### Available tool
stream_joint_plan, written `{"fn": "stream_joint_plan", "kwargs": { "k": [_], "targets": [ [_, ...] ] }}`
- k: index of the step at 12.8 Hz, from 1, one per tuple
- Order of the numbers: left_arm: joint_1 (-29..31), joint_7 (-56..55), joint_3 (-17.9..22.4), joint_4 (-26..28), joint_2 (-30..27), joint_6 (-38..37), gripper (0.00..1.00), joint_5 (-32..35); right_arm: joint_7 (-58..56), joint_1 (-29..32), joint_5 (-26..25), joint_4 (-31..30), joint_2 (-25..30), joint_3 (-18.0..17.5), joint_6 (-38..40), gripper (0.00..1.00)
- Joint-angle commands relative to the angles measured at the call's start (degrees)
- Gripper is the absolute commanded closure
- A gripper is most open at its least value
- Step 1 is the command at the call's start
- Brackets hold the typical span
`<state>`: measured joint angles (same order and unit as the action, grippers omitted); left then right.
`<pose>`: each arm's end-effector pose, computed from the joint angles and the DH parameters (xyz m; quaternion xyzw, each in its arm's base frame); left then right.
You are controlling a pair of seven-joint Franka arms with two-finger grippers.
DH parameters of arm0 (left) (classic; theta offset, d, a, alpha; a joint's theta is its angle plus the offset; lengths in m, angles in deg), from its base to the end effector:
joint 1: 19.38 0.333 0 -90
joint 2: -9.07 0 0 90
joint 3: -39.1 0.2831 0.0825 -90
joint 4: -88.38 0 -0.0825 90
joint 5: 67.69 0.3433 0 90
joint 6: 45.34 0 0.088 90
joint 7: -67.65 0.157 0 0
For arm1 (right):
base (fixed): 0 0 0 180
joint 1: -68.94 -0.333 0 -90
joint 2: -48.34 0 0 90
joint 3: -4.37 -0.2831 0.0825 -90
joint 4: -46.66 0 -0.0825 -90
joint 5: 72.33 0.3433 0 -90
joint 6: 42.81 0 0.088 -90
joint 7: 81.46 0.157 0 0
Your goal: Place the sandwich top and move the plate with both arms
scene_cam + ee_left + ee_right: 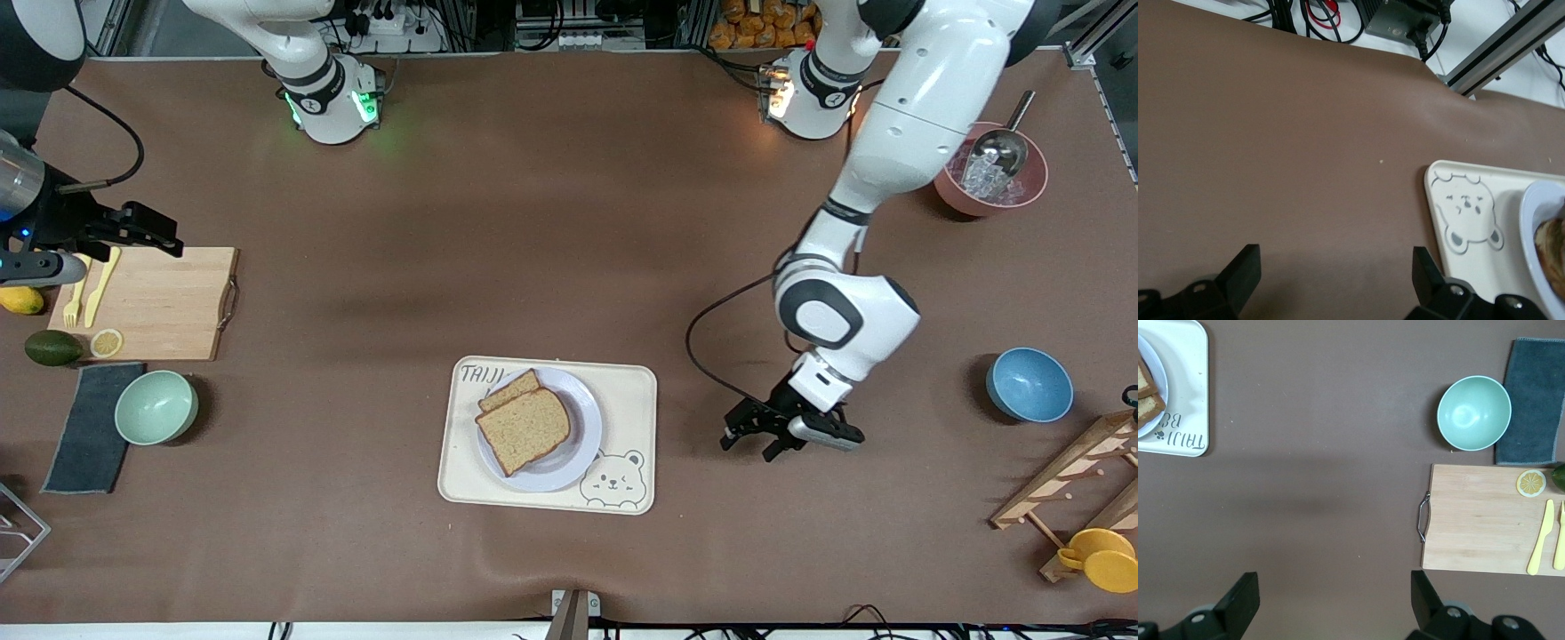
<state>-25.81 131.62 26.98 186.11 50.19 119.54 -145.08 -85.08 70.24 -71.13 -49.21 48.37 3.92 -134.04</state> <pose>0.6413 -0.1585 0.1657 0.9252 -0.0408 0.2723 0.2611 0.5074 -0.0043 0.4998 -0.9989 -0.0235 0.0398 0.0120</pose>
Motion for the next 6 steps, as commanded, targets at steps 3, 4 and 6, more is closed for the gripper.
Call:
{"fn": "stream_joint_plan", "kwargs": {
  "k": [3, 4, 6],
  "targets": [
    [12.9, -3.83, 0.34, 4.85, -7.19, -19.29, 0.0, 25.19, -0.07, -0.42, 0.82, 0.07, 0.32, 0.27, 0.35, 0.0],
    [14.67, -8.9, 0.34, 4.24, -8.16, -22.98, 0.0, 33.53, -0.07, -0.34, 0.82, 0.07, 0.32, 0.27, 0.35, 0.0],
    [16.27, -21.19, 0.26, 2.92, -11.23, -28.61, 0.0, 48.75, -0.07, -0.33, 0.82, 0.07, 0.32, 0.27, 0.35, 0.0]
  ]
}}
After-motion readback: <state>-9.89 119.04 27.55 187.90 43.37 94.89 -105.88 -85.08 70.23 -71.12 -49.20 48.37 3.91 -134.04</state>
